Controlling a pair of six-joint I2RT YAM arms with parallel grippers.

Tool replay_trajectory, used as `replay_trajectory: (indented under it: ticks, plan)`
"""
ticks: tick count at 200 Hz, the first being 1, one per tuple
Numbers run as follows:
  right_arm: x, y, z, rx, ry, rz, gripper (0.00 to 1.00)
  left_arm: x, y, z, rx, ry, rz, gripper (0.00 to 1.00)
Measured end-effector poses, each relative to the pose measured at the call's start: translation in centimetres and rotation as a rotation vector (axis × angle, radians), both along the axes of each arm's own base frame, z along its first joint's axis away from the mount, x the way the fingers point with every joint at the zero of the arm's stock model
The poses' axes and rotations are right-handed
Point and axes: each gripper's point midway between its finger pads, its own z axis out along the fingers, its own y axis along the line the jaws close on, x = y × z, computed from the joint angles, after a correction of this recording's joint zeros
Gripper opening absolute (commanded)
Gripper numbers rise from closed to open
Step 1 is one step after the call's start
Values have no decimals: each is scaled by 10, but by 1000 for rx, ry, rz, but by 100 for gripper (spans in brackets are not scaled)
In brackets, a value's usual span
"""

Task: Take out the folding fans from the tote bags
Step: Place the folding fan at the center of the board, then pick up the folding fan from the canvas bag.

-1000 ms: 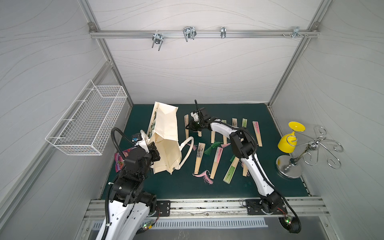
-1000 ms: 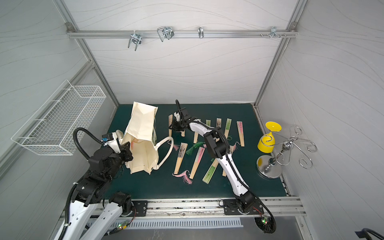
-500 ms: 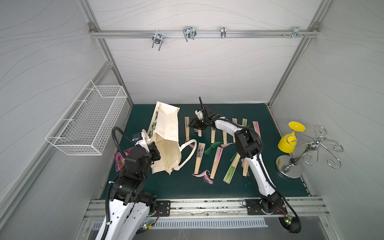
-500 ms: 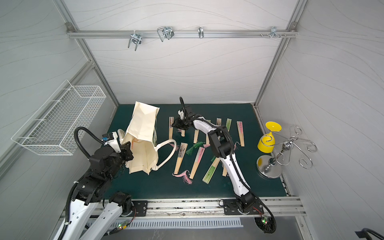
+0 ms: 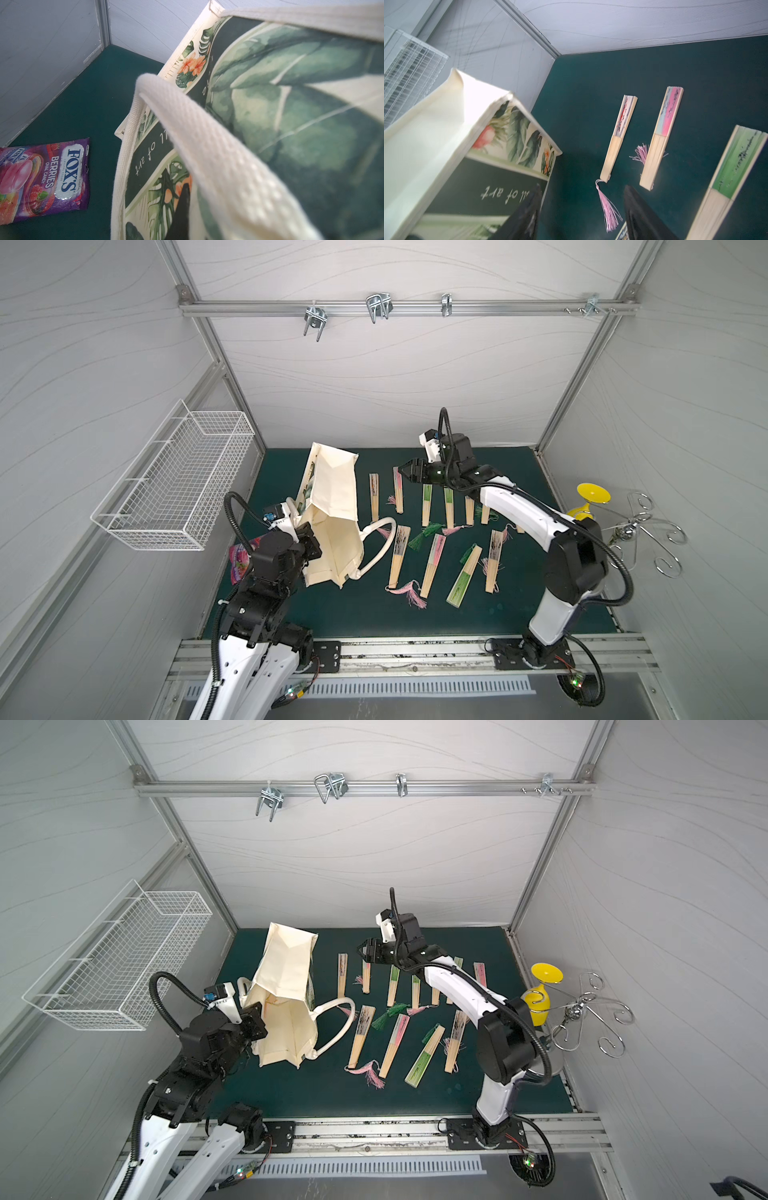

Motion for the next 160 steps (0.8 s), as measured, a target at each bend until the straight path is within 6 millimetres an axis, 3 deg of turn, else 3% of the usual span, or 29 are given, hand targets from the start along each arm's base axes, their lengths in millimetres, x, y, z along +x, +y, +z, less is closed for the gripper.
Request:
replay_trajectory:
  ticks: [34, 74, 105, 131, 160]
  plan:
    - [-60, -1, 15, -39, -96, 63, 65, 1, 0, -1, -26, 6, 13, 0]
    - [-161, 17, 69, -30, -337, 232, 65, 3, 0, -2, -56, 8, 31, 0]
    - [-215, 17, 97, -5, -493, 322, 62, 7, 2, -3, -77, 14, 58, 0]
    - [-246, 32, 91, -26, -554, 419, 61, 12, 2, -4, -106, 29, 78, 0]
    - [-267, 68, 58, -112, -575, 530, 59, 18, 0, -7, -155, 49, 101, 0]
